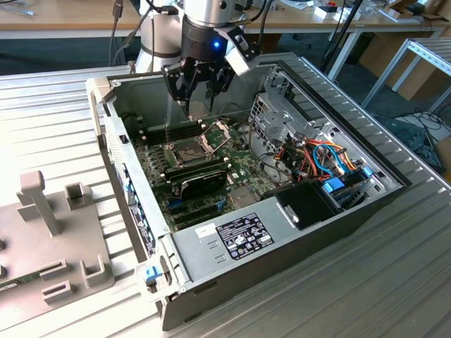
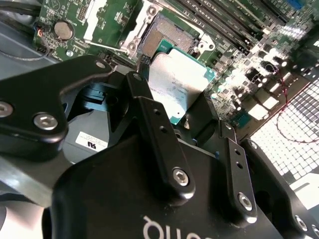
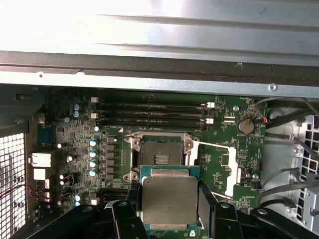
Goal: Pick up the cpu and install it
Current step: 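Pick up the cpu and move it towards the insertion slot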
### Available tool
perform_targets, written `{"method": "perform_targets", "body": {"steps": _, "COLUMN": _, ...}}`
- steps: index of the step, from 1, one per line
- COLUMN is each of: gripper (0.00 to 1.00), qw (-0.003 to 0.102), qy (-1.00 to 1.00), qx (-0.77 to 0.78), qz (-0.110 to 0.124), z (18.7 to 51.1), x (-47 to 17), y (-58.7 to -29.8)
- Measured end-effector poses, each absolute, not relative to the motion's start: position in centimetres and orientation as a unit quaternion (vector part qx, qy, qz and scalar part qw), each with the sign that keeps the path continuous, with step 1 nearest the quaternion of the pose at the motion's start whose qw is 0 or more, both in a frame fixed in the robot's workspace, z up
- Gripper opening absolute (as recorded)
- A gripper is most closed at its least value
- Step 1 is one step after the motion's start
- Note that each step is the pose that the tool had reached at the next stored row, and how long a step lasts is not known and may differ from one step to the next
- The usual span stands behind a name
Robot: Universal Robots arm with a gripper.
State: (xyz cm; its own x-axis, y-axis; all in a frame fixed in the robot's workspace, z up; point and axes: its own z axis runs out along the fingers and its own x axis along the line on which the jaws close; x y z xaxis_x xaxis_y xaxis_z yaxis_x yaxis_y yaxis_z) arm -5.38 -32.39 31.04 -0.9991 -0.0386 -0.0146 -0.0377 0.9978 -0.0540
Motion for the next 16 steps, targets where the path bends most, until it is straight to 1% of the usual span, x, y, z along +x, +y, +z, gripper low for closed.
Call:
{"method": "perform_targets", "body": {"steps": 3, "gripper": 0.55, "qw": 0.008, "qy": 0.999, "qx": -0.019, "qz": -0.037, "z": 30.96, "x": -5.37, "y": -32.32}}
{"method": "perform_targets", "body": {"steps": 16, "gripper": 0.55, "qw": 0.008, "qy": 0.999, "qx": -0.019, "qz": -0.037, "z": 30.15, "x": -5.38, "y": -31.98}}
